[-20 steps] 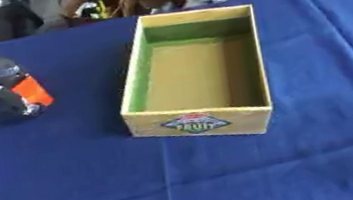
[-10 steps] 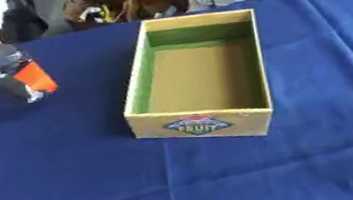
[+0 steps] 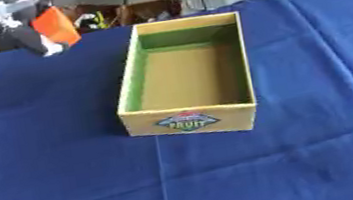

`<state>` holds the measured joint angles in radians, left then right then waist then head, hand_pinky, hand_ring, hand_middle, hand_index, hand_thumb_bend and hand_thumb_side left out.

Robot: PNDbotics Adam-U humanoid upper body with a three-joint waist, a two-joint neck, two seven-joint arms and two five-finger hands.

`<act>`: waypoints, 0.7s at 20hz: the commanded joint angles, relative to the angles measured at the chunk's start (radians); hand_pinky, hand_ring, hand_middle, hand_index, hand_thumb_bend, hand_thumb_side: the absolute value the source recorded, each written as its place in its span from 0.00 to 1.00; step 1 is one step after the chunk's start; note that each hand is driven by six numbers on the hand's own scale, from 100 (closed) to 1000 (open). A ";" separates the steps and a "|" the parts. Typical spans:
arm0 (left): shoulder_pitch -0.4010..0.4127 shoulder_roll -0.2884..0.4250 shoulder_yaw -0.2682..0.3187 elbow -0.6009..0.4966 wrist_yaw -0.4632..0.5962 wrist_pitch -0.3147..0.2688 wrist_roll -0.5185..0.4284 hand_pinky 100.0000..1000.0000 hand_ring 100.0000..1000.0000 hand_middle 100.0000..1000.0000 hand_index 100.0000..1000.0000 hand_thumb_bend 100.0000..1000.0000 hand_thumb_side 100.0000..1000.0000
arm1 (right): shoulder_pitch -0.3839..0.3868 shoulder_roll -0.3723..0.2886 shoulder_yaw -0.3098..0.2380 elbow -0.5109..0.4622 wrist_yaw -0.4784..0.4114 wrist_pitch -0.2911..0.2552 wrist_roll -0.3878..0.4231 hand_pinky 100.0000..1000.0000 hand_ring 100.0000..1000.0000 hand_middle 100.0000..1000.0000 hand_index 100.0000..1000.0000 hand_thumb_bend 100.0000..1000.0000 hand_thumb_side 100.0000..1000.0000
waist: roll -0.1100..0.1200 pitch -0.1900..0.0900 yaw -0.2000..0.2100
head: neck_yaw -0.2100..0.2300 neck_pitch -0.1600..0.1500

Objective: Pick up objects on the table and place them in the box.

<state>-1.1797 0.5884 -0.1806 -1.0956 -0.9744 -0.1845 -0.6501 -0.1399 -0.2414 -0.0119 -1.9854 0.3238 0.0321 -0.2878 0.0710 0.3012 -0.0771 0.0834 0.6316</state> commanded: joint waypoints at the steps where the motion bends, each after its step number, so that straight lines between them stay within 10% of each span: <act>1: -0.052 -0.043 -0.017 -0.086 0.012 -0.020 -0.008 0.00 0.21 0.29 0.52 0.00 0.18 | -0.008 -0.026 -0.001 -0.015 -0.017 -0.010 -0.001 0.74 0.80 0.77 0.84 0.00 1.00 | -0.004 -0.029 -0.002 | -0.014 0.031; 14: -0.107 -0.257 -0.051 -0.154 0.029 0.022 -0.036 0.00 0.19 0.26 0.51 0.00 0.19 | -0.012 -0.026 0.000 -0.015 -0.034 -0.014 0.000 0.74 0.80 0.77 0.84 0.00 1.00 | 0.003 -0.041 -0.030 | 0.005 0.028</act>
<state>-1.2572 0.3336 -0.2310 -1.2450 -0.9425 -0.1688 -0.6878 -0.1418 -0.2508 -0.0118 -1.9854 0.2984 0.0199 -0.2888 0.0797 0.2823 -0.1073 0.0841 0.6698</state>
